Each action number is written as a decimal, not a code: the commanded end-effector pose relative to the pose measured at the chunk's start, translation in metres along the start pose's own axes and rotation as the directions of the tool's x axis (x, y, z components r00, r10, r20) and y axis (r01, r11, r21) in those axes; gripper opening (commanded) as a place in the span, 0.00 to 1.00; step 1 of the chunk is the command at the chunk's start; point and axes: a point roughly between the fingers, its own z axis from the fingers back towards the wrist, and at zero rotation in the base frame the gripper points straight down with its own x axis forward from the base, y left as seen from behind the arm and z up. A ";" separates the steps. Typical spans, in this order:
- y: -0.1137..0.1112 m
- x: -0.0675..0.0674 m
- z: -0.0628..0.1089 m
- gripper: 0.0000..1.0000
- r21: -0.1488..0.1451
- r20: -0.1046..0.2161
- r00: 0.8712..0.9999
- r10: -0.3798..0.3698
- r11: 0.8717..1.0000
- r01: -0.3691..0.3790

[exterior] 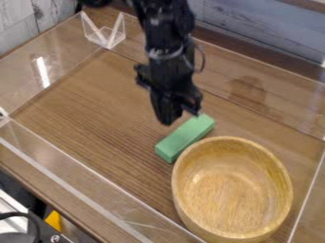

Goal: Put the green block in the brown bowl

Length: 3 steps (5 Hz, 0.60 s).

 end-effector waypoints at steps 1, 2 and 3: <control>0.010 0.019 0.043 0.00 0.009 0.072 0.997 -0.010 1.000 0.009; 0.018 0.027 0.058 0.00 0.017 0.106 0.994 -0.036 0.999 0.034; 0.021 0.032 0.044 0.00 0.034 0.130 0.990 -0.050 0.998 0.046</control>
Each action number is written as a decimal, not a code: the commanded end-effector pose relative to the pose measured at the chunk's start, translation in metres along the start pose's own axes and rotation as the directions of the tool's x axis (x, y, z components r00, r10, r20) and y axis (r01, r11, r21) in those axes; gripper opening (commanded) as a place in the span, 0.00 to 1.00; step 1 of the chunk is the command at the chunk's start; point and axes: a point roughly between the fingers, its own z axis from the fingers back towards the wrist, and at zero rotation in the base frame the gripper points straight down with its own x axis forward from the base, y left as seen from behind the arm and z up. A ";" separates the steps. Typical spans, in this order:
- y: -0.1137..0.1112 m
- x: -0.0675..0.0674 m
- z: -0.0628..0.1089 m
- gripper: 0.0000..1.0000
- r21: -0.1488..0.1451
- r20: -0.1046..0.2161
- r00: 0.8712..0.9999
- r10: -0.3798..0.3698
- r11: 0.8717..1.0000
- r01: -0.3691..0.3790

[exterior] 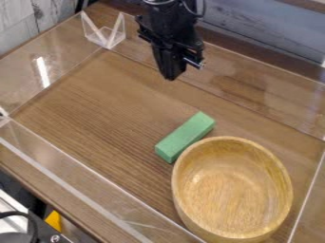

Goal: Put the green block in the brown bowl

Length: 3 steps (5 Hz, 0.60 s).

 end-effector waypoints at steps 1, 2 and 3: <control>0.001 -0.001 0.006 1.00 0.004 0.007 1.000 -0.026 1.000 0.026; 0.000 -0.005 0.003 1.00 -0.001 -0.013 0.999 -0.044 0.999 0.044; -0.004 -0.011 -0.003 1.00 0.000 -0.032 0.997 -0.075 0.997 0.075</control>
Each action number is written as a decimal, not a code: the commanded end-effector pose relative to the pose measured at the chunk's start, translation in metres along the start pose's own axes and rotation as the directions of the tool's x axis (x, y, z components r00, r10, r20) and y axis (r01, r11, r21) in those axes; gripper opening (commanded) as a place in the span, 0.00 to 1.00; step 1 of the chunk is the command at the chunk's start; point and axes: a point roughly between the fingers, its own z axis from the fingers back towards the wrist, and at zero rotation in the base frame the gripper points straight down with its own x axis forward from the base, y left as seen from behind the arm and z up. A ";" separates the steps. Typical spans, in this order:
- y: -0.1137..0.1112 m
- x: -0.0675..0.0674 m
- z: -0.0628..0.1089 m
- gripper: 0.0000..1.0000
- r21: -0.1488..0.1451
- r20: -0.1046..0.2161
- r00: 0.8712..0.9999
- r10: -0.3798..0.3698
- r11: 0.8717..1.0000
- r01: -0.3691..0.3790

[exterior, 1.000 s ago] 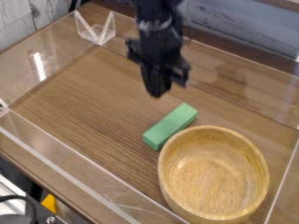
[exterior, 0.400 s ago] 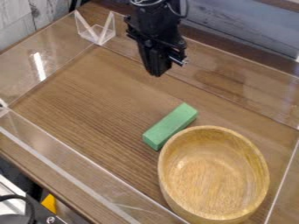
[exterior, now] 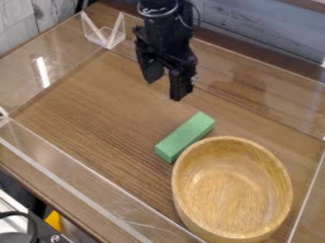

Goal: Put the green block in the brown bowl

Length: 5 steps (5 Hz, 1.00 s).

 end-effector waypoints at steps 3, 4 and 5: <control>-0.018 -0.002 -0.008 1.00 -0.003 0.003 0.998 -0.065 0.998 0.065; -0.021 -0.003 -0.013 1.00 -0.001 0.001 0.997 -0.076 0.997 0.076; -0.024 -0.004 -0.018 1.00 0.000 -0.002 0.996 -0.090 0.996 0.090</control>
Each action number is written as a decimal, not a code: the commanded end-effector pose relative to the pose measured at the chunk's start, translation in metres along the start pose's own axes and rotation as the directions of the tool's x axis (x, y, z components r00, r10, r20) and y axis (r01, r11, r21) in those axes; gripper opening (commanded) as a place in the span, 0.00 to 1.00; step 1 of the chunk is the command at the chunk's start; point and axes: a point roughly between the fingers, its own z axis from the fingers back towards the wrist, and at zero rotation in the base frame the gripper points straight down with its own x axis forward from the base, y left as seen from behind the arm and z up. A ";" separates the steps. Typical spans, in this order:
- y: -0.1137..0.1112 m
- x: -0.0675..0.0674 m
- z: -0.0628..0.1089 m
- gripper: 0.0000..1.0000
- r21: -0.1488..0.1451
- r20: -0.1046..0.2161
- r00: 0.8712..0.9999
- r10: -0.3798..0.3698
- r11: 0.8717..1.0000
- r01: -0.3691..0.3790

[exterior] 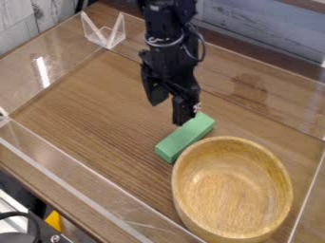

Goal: Put the green block in the brown bowl

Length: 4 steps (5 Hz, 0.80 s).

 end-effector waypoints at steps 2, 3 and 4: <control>-0.004 0.004 -0.010 1.00 0.018 0.021 0.999 -0.031 0.999 0.031; -0.005 0.004 -0.019 1.00 0.022 0.016 0.999 -0.037 0.999 0.037; -0.005 0.004 -0.029 1.00 0.027 0.011 0.999 -0.041 0.999 0.041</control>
